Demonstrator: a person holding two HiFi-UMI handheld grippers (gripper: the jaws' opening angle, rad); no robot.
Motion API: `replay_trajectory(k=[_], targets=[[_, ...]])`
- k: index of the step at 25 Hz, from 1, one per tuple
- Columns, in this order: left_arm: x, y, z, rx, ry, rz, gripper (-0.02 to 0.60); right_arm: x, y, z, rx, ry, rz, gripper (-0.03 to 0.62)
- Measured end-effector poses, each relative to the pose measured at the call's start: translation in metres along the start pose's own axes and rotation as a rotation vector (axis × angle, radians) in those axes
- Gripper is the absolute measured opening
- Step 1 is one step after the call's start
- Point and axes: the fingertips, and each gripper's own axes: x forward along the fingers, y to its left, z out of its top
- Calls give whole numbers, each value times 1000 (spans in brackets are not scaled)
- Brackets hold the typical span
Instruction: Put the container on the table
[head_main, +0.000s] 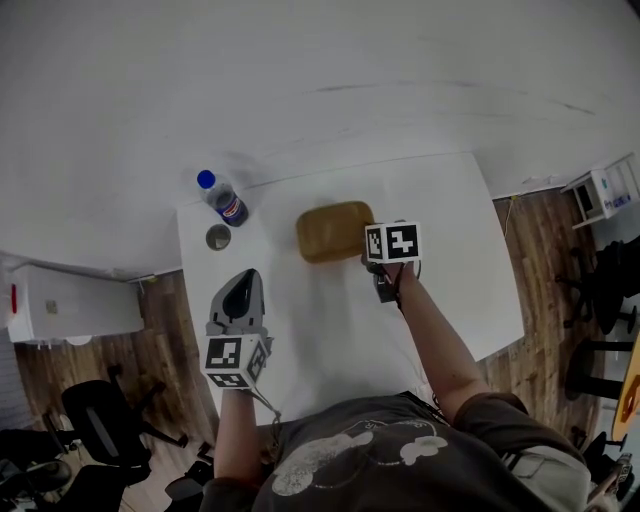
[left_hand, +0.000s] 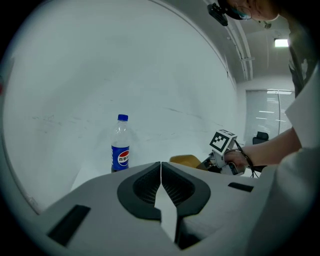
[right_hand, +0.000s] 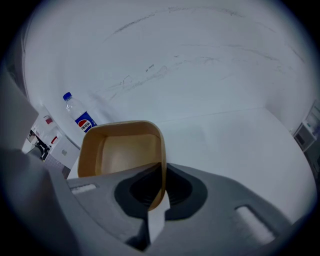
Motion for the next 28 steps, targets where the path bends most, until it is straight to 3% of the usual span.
replay_trajectory(k=[28], targets=[[44,58,-35,-137,20,-21,11,90,27,52,32,39,-46,0]])
